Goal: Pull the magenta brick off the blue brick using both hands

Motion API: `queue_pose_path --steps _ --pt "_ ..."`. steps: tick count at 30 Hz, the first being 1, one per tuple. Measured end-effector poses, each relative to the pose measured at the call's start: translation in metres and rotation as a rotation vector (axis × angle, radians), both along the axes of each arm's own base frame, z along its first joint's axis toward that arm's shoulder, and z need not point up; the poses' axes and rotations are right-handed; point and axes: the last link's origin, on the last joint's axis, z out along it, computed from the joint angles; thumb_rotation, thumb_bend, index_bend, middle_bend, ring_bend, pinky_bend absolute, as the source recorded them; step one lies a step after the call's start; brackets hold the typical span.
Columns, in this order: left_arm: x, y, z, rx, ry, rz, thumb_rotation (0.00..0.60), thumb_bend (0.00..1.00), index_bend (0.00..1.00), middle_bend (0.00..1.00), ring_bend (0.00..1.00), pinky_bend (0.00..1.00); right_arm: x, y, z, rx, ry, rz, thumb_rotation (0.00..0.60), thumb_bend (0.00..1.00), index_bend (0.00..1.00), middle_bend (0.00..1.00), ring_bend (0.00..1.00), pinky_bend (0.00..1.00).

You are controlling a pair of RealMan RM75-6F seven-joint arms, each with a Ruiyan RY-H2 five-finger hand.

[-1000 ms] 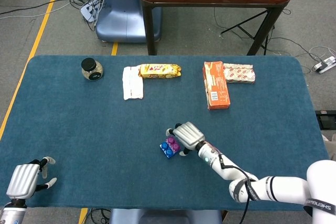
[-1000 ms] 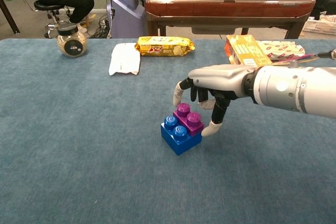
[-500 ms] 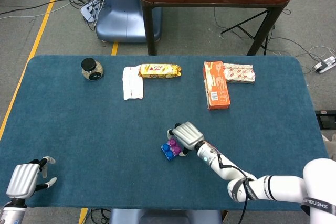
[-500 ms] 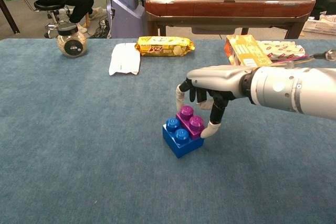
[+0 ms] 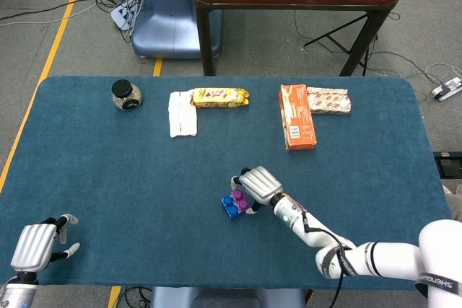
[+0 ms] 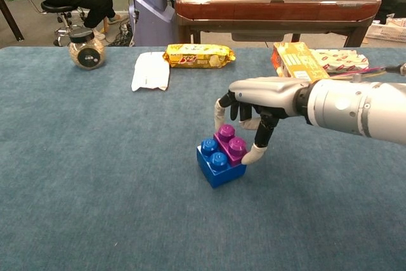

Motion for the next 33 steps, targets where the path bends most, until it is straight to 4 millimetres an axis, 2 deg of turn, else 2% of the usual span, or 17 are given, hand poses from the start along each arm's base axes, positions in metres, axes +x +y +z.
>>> queue_pose_path --steps 7,13,19,26,31,33 --pt "0.011 0.007 -0.002 0.001 -0.025 -0.031 0.6 0.08 0.44 0.67 0.54 0.71 -0.002 -0.005 0.02 -0.026 -0.076 -0.028 0.6 0.14 0.64 1.0 1.0 1.0" --pt "0.036 0.021 -0.007 -0.01 -0.108 -0.074 0.6 0.08 0.39 0.67 0.54 0.73 -0.001 -0.012 0.04 -0.059 -0.149 -0.054 0.6 0.16 0.65 1.0 1.0 1.0" --pt "0.077 0.045 -0.019 -0.043 -0.18 -0.152 0.6 0.08 0.33 0.68 0.55 0.74 0.006 -0.019 0.055 -0.087 -0.222 -0.062 0.6 0.16 0.65 1.0 1.0 1.0" --pt "0.132 0.067 -0.043 -0.108 -0.232 -0.218 0.6 0.04 0.23 0.7 0.55 0.77 0.023 -0.023 0.07 -0.089 -0.268 -0.03 0.6 0.16 0.65 1.0 1.0 1.0" --pt "0.168 0.08 -0.059 -0.139 -0.271 -0.244 0.6 0.02 0.2 0.84 0.63 0.83 0.032 -0.024 0.074 -0.114 -0.266 0.002 0.6 0.15 0.65 1.0 1.0 1.0" --pt "0.179 0.085 -0.064 -0.148 -0.286 -0.243 0.6 0.02 0.19 0.92 0.69 0.89 0.035 -0.024 0.075 -0.122 -0.263 0.012 0.6 0.15 0.65 1.0 1.0 1.0"
